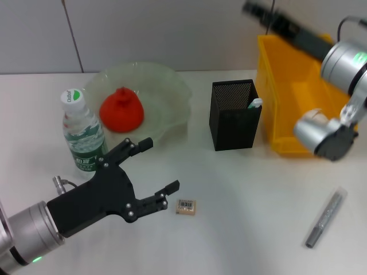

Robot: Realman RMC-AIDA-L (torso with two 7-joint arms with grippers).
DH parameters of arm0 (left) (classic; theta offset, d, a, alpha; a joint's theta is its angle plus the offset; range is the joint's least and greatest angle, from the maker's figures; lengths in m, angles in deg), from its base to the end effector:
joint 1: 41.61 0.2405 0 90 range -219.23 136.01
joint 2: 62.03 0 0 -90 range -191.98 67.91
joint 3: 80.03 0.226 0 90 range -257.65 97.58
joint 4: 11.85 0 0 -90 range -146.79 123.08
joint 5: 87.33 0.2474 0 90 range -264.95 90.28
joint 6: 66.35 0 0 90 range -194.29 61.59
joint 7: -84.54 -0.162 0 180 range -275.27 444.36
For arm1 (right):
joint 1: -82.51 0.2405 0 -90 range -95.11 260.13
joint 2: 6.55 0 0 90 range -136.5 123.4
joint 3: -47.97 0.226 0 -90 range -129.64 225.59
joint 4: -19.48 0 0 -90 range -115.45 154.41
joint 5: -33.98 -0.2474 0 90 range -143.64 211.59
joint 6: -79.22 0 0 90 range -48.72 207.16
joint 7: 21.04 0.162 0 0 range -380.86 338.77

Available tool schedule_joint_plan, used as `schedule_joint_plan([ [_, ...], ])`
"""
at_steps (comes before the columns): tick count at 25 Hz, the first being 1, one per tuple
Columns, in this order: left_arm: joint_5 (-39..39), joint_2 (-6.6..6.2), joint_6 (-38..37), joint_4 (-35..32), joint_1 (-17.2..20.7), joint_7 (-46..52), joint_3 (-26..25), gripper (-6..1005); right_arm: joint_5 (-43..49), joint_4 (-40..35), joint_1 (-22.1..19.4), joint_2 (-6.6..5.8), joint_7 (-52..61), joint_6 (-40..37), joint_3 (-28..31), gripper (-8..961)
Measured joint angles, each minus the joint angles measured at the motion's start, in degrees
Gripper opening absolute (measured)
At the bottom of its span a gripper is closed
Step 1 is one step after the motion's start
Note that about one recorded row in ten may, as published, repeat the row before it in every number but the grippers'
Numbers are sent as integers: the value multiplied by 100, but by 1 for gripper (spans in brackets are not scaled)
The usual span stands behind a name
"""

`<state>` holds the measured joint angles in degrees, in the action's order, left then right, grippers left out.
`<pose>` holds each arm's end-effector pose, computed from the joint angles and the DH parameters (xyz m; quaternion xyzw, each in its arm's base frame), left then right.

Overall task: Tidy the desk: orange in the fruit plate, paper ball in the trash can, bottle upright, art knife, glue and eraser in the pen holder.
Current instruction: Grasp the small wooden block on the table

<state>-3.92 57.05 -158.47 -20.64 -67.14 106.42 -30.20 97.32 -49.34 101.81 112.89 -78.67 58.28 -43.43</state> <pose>-0.2630 0.2873 -0.0602 -0.8876 0.0074 -0.3674 0.2776 0.1304 0.4481 0.0174 -0.4918 -0.6732 -0.3110 0.4563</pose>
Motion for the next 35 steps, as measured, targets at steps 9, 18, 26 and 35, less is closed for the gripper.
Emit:
schedule_joint_plan([
  [9,0,6,-327,277,-13,40,-36,875,-3914,894,536,-22,1397,-2199,863,638],
  [18,0,-14,-501,376,48,72,-53,876,-5384,1937,755,-10,5752,-3611,551,638],
  [26,72,-74,-403,177,146,660,12,875,-3874,2647,653,-175,10915,-5086,632,638],
  [35,124,-87,-372,-361,385,1602,29,876,-726,3438,652,-645,13618,-6609,1601,637],
])
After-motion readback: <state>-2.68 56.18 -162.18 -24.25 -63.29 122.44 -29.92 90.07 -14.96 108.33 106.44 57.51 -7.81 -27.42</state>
